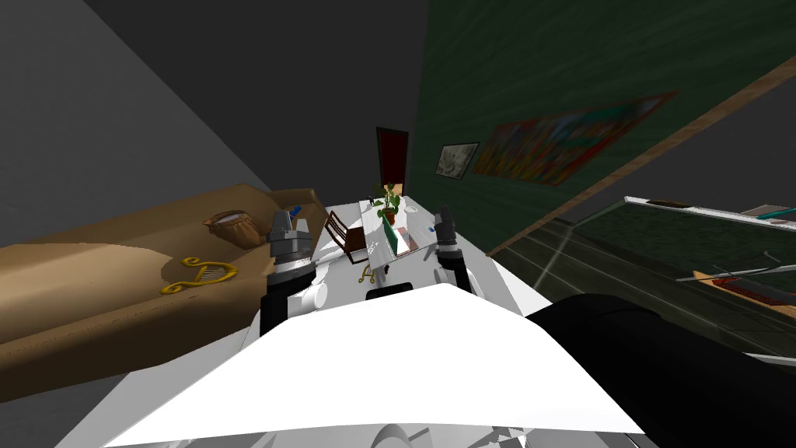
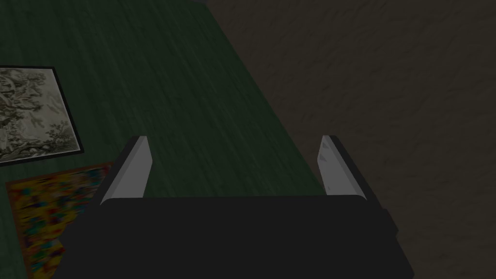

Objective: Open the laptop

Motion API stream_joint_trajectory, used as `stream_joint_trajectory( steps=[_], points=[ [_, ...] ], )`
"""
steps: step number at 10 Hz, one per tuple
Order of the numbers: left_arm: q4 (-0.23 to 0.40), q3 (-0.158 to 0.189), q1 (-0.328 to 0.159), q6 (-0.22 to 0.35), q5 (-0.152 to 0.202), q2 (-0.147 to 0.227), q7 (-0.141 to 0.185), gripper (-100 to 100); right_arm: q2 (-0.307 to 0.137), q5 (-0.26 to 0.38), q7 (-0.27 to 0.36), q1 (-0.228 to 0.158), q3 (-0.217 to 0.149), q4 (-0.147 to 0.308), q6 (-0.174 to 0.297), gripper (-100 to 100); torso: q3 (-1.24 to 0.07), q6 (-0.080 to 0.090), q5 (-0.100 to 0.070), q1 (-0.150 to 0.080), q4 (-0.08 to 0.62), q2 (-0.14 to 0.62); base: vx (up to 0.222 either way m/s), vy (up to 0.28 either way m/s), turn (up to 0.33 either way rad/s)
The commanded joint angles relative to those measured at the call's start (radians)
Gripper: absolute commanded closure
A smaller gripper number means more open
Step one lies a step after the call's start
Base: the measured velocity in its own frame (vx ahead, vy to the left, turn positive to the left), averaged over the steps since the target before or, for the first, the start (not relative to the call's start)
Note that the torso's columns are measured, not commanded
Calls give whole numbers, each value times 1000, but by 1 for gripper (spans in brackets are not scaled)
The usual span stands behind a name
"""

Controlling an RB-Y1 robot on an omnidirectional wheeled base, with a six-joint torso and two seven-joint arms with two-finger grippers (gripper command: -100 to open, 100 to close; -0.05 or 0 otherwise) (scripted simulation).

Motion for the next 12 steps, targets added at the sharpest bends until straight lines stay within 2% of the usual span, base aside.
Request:
stream_joint_trajectory(
  steps=[1, 9, 10, 12],
  points=[
    [0, 0, 0, 0, 0, 0, 0, 0, 0, 0, 0, 0, 0, 0, 0, 0, -82, 0, 0, 0, 41, 40, 0, 0, 0],
    [0, 0, 0, 0, 0, 0, 0, 0, 0, 0, 0, 0, 0, 0, 0, 0, -1234, 0, 0, 0, 617, 618, 0, 0, 0],
    [0, 0, 0, 0, 0, 0, 0, 0, -28, 16, 12, 3, -9, 4, 4, -100, -1382, 0, 0, 0, 691, 691, 10, 21, -6],
    [0, 0, 0, 0, 0, 0, 0, 0, -60, 41, 29, 7, -22, 9, 9, -100, -1471, 0, 1, 2, 734, 734, 6, 43, -14]
  ],
)
